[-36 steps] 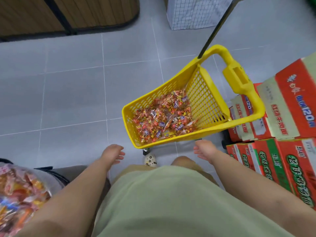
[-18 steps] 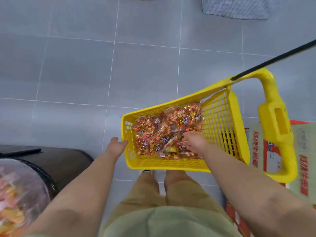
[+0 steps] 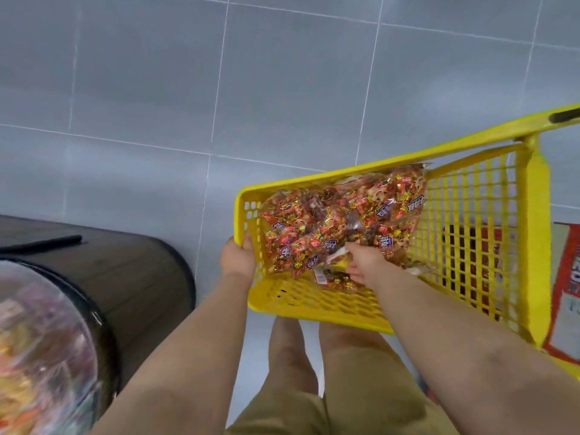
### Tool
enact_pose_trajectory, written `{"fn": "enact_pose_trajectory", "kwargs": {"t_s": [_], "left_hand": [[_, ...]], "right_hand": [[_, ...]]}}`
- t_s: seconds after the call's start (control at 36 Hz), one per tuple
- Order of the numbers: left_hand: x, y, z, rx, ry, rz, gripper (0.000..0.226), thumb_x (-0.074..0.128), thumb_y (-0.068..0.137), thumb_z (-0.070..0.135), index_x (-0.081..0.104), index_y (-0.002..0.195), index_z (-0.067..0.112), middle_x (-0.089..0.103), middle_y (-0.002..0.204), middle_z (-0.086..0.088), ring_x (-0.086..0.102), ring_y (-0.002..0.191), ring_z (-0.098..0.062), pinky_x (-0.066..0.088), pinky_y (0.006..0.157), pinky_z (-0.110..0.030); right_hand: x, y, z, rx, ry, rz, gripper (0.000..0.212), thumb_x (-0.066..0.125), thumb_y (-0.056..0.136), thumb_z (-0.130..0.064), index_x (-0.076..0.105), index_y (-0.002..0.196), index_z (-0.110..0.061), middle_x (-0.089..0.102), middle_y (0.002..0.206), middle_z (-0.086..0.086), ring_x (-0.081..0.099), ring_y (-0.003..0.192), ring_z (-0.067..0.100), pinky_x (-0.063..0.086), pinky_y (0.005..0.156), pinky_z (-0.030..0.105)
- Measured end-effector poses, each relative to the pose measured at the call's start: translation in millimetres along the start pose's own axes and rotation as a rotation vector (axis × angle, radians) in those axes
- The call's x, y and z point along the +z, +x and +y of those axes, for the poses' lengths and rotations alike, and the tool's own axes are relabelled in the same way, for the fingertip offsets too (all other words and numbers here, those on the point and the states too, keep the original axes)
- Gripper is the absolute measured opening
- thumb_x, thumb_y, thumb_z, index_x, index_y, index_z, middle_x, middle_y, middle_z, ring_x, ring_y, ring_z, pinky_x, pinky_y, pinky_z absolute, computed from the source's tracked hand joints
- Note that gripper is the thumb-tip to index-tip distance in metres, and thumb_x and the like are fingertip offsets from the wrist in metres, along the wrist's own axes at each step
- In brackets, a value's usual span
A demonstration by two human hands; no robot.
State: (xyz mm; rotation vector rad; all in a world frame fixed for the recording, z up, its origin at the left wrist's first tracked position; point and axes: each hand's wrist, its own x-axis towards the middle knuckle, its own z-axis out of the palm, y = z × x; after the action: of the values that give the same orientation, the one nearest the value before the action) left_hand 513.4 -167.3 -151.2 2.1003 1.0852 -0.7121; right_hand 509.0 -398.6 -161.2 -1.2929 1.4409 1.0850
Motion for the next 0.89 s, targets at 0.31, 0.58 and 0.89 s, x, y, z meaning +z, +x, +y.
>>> {"fn": "enact_pose_trajectory", "kwargs": {"t_s": [0.31,0.58,0.89], "left_hand": [[-14.1,-5.1,2.6,-0.014,0.010,-0.121,0.041,0.046,0.099,0.038,0.058,0.116,0.003,0.063,0.113,-0.020,0.060,0.106,-0.037,0.047,0.091,-0.042],[-43.8,-67.6,42.5,0.336,-0.205,-0.010,0.026,0.066,0.090,0.025,0.061,0.111,0.012,0.061,0.089,-0.002,0.059,0.085,-0.017,0.042,0.072,-0.015],[-61.3,-69.7,32.7,-0.072,-0.267,-0.962,0.043,0.065,0.086,0.004,0.055,0.128,0.010,0.072,0.108,0.000,0.069,0.094,-0.015,0.059,0.068,-0.031]], "right_hand": [[-25.6,-17.4,8.9,-0.214,-0.222,0.098,0.029,0.048,0.094,-0.016,0.058,0.115,0.001,0.067,0.093,0.013,0.061,0.076,0.021,0.053,0.073,0.035],[-66.4,-108.7,23.0,-0.344,-0.146,-0.208,0.019,0.059,0.090,-0.011,0.060,0.109,-0.006,0.070,0.079,0.009,0.070,0.063,0.014,0.057,0.061,0.023],[-31.3,-97.5,-1.6,-0.345,-0.010,-0.471,0.027,0.064,0.087,-0.032,0.067,0.105,-0.012,0.067,0.109,0.006,0.064,0.104,0.020,0.052,0.091,0.036]]}}
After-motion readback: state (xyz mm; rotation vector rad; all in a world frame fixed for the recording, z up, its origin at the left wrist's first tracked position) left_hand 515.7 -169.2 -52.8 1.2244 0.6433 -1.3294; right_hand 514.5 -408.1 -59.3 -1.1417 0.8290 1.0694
